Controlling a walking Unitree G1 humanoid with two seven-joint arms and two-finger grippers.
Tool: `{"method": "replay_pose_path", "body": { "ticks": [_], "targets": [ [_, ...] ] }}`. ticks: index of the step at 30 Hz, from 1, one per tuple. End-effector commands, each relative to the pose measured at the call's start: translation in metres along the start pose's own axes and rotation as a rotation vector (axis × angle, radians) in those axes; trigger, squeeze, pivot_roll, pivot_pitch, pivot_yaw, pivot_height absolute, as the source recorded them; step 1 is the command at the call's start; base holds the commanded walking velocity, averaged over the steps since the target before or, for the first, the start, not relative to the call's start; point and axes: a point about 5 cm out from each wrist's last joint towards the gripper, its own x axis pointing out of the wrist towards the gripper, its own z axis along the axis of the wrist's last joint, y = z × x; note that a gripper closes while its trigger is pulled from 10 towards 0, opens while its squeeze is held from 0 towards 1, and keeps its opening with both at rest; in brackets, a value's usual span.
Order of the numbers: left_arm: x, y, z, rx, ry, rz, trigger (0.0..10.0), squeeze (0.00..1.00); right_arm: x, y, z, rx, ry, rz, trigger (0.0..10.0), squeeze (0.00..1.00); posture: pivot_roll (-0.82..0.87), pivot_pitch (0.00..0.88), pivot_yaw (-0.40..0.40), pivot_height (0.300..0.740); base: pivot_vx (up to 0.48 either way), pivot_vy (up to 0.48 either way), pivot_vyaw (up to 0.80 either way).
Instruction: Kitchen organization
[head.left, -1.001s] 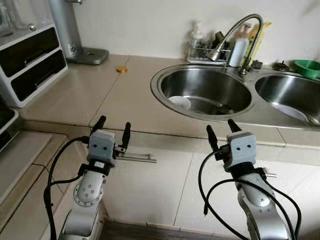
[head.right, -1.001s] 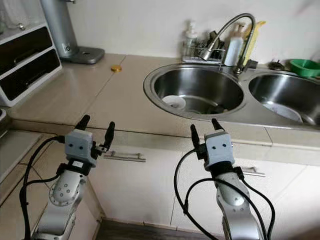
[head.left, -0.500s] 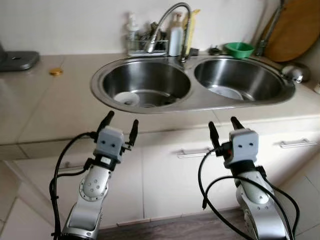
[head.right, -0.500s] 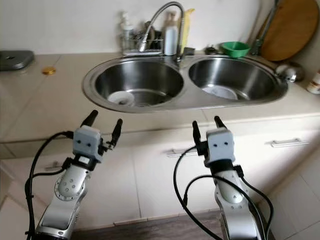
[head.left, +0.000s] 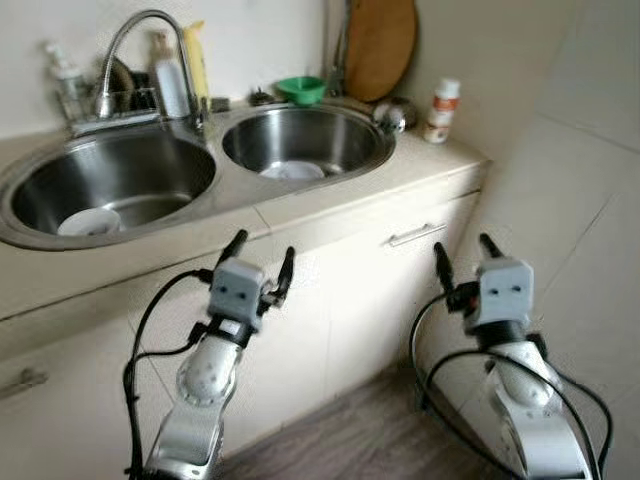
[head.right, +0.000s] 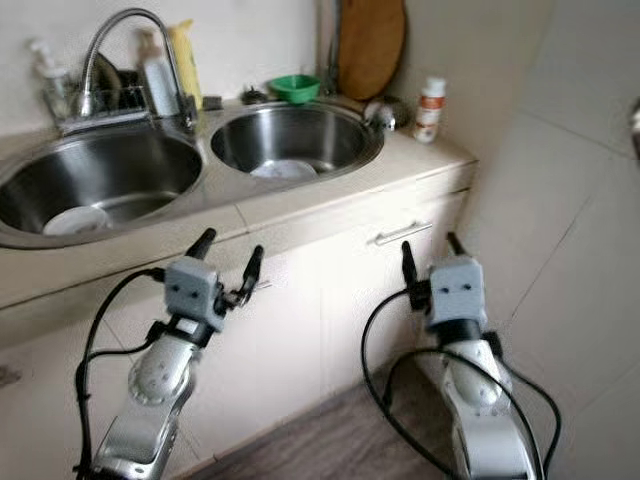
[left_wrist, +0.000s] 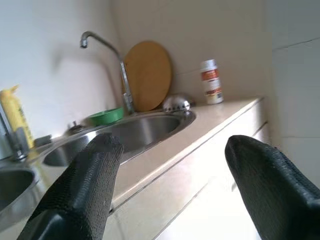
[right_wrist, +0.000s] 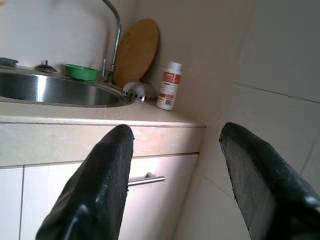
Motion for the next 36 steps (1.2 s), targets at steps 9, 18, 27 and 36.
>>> {"method": "replay_pose_path", "body": {
  "ticks": [9, 18, 27, 36],
  "targets": [
    [0.001, 0.007, -0.003, 0.055, 0.019, 0.010, 10.0, 0.00, 0.003, 0.004, 0.005, 0.003, -0.025, 0.003, 10.0, 0.00, 0.05, 0.000, -0.003, 0.740, 0.000, -0.137, -0.80],
    [0.002, 0.007, -0.003, 0.050, 0.019, 0.011, 10.0, 0.00, 0.005, 0.003, 0.004, -0.002, -0.020, -0.015, 10.0, 0.00, 0.05, 0.000, -0.001, 0.740, 0.000, -0.471, -0.80],
    [0.004, 0.006, -0.002, 0.045, 0.009, 0.004, 10.0, 0.00, 0.008, -0.003, 0.002, -0.013, -0.010, -0.045, 10.0, 0.00, 0.04, 0.000, 0.004, 0.740, 0.000, 0.000, -0.80],
    [0.005, 0.008, -0.009, 0.054, 0.058, 0.016, 10.0, 0.00, 0.012, -0.008, 0.001, -0.044, -0.002, -0.071, 10.0, 0.00, 0.04, 0.000, 0.006, 0.740, 0.000, -0.480, -0.80]
  ]
}}
